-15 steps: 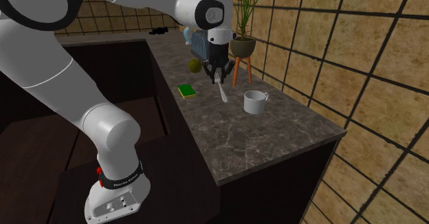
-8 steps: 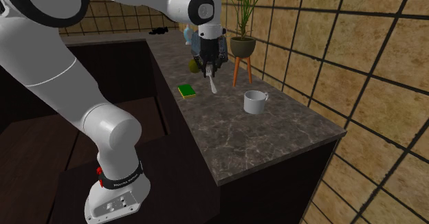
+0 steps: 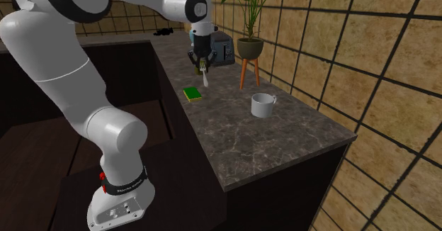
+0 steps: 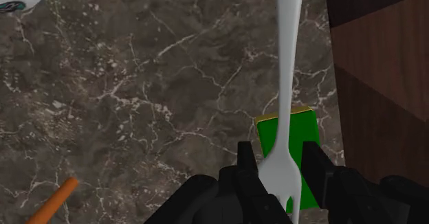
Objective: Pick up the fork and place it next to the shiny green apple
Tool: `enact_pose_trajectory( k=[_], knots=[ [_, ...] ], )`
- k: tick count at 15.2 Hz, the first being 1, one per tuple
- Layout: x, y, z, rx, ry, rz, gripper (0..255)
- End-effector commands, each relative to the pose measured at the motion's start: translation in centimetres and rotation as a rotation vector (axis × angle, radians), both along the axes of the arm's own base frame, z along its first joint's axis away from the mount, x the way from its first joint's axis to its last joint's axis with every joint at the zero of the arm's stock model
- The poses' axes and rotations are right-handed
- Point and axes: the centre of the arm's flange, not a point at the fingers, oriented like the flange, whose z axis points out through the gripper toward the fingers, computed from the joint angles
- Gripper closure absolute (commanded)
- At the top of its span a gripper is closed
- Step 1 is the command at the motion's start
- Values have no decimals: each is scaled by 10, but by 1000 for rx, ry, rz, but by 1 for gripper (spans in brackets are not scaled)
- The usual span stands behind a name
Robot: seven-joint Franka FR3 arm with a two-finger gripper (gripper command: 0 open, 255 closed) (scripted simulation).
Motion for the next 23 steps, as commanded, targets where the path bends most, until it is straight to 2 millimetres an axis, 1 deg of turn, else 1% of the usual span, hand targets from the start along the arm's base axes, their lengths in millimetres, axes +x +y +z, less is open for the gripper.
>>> enact_pose_trajectory(
  k=[1,23],
  knots=[
    [-3,27,0,0,0,-1,255],
    [-28,316,1,0,0,-1,255]
  ],
)
